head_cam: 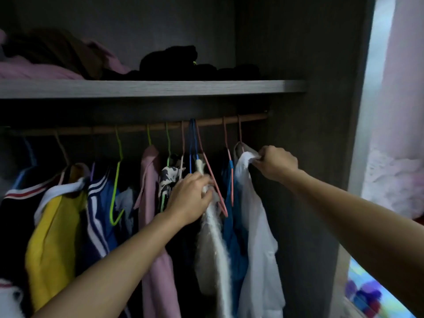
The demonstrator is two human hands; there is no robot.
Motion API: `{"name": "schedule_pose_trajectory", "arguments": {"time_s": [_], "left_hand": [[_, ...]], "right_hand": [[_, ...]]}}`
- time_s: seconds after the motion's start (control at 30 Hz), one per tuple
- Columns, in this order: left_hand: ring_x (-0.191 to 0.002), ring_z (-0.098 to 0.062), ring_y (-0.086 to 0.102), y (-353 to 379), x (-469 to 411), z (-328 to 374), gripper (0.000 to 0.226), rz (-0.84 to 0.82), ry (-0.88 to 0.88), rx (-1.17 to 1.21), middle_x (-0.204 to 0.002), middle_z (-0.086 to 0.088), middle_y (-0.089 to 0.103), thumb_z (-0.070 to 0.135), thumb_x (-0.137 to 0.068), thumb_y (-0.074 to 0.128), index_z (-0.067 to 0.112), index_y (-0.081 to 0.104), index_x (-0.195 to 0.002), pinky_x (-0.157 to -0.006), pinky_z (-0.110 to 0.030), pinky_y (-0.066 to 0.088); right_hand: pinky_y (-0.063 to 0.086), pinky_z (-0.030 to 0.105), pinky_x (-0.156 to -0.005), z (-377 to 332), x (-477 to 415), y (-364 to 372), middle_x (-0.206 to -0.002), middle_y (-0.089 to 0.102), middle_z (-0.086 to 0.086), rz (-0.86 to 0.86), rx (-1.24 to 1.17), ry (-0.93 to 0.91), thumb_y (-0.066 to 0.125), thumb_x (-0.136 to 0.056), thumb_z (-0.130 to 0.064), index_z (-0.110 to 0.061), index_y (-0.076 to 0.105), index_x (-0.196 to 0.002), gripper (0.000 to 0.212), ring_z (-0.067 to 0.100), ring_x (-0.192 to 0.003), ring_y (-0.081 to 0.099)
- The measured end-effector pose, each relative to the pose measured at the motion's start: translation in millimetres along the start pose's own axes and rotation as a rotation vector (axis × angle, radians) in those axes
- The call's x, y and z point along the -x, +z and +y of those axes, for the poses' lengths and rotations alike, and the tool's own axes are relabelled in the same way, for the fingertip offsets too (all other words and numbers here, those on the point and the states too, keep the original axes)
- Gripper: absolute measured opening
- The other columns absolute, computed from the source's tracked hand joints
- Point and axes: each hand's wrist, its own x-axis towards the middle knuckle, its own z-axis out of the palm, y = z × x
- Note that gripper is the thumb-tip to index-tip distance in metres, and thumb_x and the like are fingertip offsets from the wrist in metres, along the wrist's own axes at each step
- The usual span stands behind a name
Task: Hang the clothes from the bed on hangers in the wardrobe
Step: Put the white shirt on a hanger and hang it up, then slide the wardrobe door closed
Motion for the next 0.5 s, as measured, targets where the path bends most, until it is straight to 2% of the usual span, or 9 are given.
{"name": "schedule_pose_trajectory", "arguments": {"time_s": [0.07, 0.17, 0.4, 0.5], "left_hand": [[-0.092, -0.022, 0.059, -16.9, 29.5, 9.0, 0.022, 0.005, -0.072, -0.002, -0.096, -0.001, 0.062, 0.027, -0.090, 0.057, 0.016, 0.068, -0.105, -0.078, -0.038, 0.049], [-0.088, -0.022, 0.062, -40.8, 90.4, 21.8, 0.018, 0.028, -0.191, -0.004, -0.091, 0.000, 0.064, 0.025, -0.088, 0.061, 0.018, 0.068, -0.102, -0.074, -0.036, 0.050], [-0.088, -0.020, 0.063, -120.8, 280.7, 42.6, 0.015, -0.147, -0.490, -0.143, -0.089, 0.005, 0.068, 0.029, -0.087, 0.057, 0.024, 0.067, -0.098, -0.072, -0.032, 0.049], [-0.093, -0.021, 0.063, -180.6, 354.8, 37.6, 0.018, -0.172, -0.655, -0.245, -0.095, 0.006, 0.069, 0.032, -0.088, 0.056, 0.027, 0.066, -0.102, -0.075, -0.032, 0.049]], "right_hand": [[0.042, 0.032, -0.065, -7.8, 31.4, -9.0, -0.101, 0.066, 0.005, -0.011, -0.004, -0.033, 0.051, -0.091, -0.046, -0.022, 0.061, -0.116, 0.036, 0.025, -0.081, 0.058], [0.047, 0.036, -0.077, -23.9, 95.4, -22.6, -0.111, 0.064, 0.009, -0.067, -0.039, -0.110, 0.054, -0.092, -0.041, -0.022, 0.061, -0.119, 0.034, 0.032, -0.099, 0.062], [0.048, 0.037, -0.083, -89.5, 260.9, -13.5, -0.114, 0.065, 0.009, -0.290, -0.142, -0.310, 0.058, -0.087, -0.040, -0.025, 0.065, -0.107, 0.026, 0.034, -0.106, 0.061], [0.048, 0.037, -0.087, -139.5, 317.3, -16.2, -0.119, 0.064, 0.008, -0.386, -0.187, -0.401, 0.056, -0.089, -0.040, -0.025, 0.062, -0.117, 0.033, 0.032, -0.108, 0.060]]}}
